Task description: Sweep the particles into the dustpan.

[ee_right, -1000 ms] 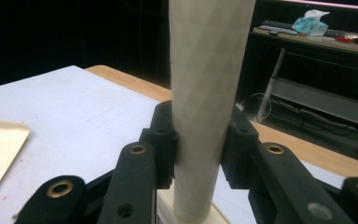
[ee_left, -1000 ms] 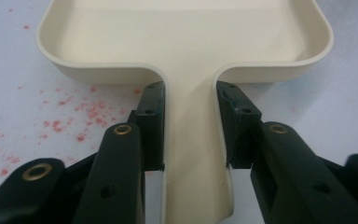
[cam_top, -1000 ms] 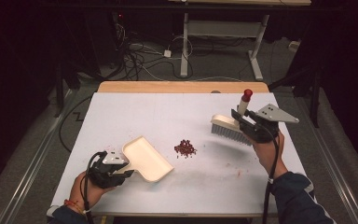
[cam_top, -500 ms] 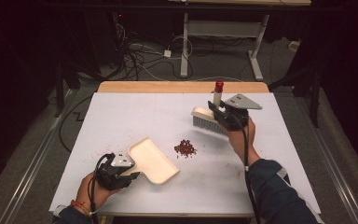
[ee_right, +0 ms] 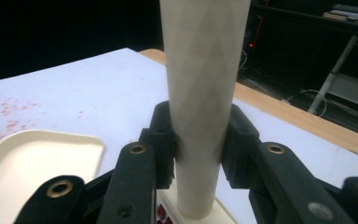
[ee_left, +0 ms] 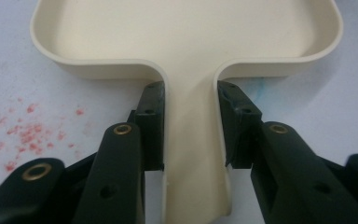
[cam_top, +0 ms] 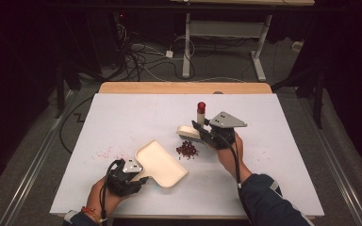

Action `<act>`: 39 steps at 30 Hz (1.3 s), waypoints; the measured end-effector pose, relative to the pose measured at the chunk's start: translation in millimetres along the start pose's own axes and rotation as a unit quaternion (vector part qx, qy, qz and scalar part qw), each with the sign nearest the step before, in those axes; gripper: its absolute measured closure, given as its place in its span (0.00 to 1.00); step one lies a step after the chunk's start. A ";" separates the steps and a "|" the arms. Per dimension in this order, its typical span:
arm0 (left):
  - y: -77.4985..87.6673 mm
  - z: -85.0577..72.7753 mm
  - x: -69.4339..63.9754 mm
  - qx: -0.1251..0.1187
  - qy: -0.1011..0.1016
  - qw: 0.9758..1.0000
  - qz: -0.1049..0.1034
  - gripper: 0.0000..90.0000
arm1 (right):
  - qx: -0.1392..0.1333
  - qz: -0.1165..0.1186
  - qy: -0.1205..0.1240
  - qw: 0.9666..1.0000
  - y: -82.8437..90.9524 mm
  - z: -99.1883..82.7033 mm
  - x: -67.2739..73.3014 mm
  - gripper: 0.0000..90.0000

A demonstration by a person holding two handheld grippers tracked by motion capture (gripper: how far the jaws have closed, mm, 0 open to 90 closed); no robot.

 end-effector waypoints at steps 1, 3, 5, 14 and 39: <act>-1.2 1.0 -1.0 -0.001 0.001 1.000 0.000 0.70 | -0.001 0.003 0.001 1.000 1.8 -0.5 2.8 0.78; -4.4 2.9 -2.8 -0.003 0.006 1.000 0.001 0.70 | 0.000 0.005 0.000 1.000 3.6 -1.1 5.2 0.78; -10.1 6.6 -6.8 -0.002 0.015 1.000 0.008 0.70 | 0.004 0.003 0.001 1.000 8.0 -2.3 12.9 0.77; -21.6 18.0 -15.5 -0.006 0.023 1.000 0.017 0.70 | 0.010 0.006 -0.012 1.000 18.0 -1.4 33.3 0.77; -40.8 33.1 -17.7 -0.015 0.033 0.999 0.016 0.70 | 0.002 0.049 0.010 0.999 39.8 3.0 76.6 0.78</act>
Point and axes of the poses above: each handheld gripper's, and its own axes: y roughly backward along the jaws, z roughly out of its top, x roughly to its left, the point moved 3 cm from there along -y, roughly forward along the jaws, and after that the axes turned 12 degrees about -z, right-handed, at the moved point
